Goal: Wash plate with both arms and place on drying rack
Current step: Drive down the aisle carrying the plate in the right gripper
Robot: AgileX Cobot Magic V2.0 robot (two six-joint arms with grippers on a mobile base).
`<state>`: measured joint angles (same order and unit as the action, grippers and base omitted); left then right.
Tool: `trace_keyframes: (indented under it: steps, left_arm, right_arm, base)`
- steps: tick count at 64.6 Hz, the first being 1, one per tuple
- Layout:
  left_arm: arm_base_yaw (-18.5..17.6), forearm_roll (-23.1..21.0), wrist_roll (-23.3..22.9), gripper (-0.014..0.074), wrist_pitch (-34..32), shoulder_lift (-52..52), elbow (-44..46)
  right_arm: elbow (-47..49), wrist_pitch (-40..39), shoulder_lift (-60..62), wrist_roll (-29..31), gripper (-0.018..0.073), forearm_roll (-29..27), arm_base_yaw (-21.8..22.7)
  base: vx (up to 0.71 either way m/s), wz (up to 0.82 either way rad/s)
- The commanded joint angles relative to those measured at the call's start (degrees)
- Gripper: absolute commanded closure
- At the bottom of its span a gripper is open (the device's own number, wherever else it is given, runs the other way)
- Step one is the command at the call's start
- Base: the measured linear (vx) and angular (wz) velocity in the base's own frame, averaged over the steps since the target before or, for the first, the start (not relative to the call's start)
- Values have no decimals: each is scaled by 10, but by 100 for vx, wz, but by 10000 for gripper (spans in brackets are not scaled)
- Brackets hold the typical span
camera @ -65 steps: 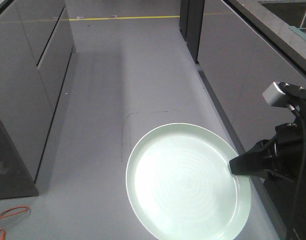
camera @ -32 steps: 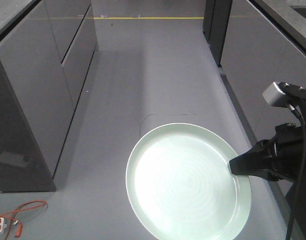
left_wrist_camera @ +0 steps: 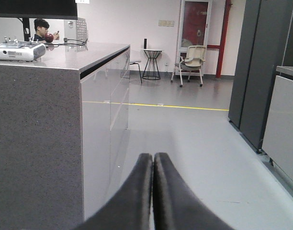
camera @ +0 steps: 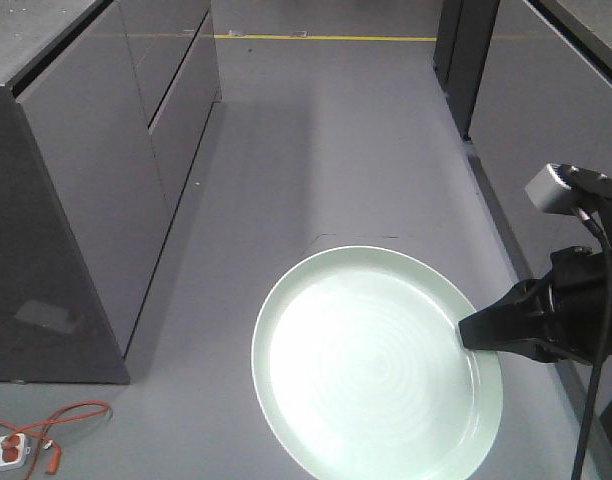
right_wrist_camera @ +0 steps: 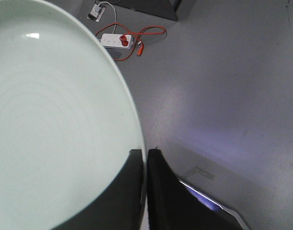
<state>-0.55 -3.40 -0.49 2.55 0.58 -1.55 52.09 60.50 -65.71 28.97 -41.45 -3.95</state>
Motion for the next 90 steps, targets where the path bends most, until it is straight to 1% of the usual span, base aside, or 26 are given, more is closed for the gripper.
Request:
trace_keyframes:
  steps: [1, 90]
  left_arm:
    - [-4, -1, -5, 603, -43, 9, 15]
    - [-4, -1, -5, 603, -43, 9, 15]
  right_arm:
    - [13, -12, 12, 4, 561, -28, 1]
    - [13, -12, 12, 4, 561, -28, 1]
  base:
    - [7, 8]
    - [10, 1]
